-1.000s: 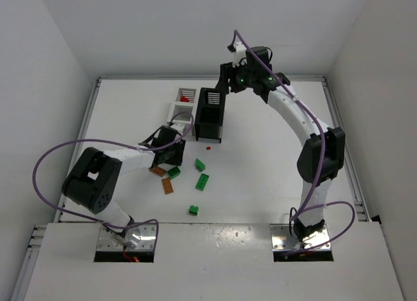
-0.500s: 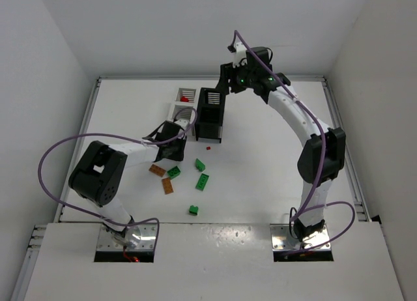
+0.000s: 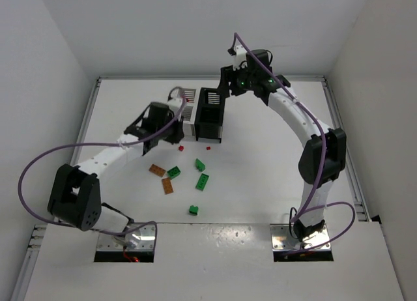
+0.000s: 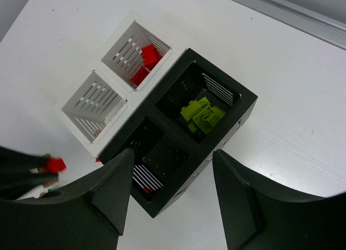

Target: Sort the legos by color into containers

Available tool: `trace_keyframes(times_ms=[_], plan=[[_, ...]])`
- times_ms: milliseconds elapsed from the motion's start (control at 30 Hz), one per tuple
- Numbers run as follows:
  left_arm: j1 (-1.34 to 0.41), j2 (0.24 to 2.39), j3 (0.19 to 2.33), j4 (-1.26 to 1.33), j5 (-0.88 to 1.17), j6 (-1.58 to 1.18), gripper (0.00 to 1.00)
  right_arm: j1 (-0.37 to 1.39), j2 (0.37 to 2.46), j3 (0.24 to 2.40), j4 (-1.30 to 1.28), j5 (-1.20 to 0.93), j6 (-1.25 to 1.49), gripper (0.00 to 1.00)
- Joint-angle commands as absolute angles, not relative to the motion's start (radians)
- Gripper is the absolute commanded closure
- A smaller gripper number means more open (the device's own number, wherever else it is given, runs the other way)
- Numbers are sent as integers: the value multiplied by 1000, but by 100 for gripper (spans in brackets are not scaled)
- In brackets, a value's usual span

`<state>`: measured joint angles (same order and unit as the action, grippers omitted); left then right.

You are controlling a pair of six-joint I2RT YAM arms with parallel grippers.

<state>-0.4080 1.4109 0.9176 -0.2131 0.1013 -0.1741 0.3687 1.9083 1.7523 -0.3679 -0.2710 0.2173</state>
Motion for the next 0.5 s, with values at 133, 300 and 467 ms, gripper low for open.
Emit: trace_keyframes(times_ms=[133,300,467], plan=[[-342,1590,1366,-236,83,-119,98,365,1844,1710,-342,-278,203,40],[-302,1802,1557,-213,83,-181,99,365,1824,1689,-342,-247,181,40],[-282,1948,1686,-213,83,-212,99,365,1824,1671,-342,-238,163,40]])
